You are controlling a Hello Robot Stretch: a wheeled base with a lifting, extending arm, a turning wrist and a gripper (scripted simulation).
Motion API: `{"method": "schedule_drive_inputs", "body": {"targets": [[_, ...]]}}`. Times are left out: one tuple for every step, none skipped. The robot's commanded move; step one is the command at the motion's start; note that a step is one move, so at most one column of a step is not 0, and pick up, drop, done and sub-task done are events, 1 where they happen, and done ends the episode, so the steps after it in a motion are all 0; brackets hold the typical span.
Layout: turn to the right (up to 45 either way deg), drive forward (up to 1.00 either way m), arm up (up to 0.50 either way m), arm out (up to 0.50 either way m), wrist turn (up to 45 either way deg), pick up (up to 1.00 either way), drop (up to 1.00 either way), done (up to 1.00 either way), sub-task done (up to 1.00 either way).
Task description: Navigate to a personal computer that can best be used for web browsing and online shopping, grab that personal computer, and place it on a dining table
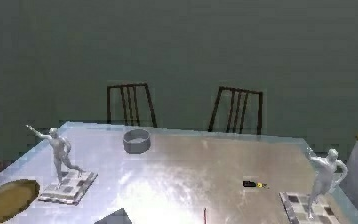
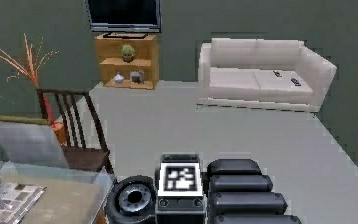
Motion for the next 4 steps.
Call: {"method": "schedule_drive_inputs", "body": {"targets": [[45.0,0.0,0.0,0.0,0.0,0.0,0.0,0.0,0.0],[18.0,0.0,0.0,0.0,0.0,0.0,0.0,0.0,0.0],[0.0,0.2,0.0,0.0,0.0,0.0,0.0,0.0,0.0],[-45.0,0.0,0.0,0.0,0.0,0.0,0.0,0.0,0.0]]}}
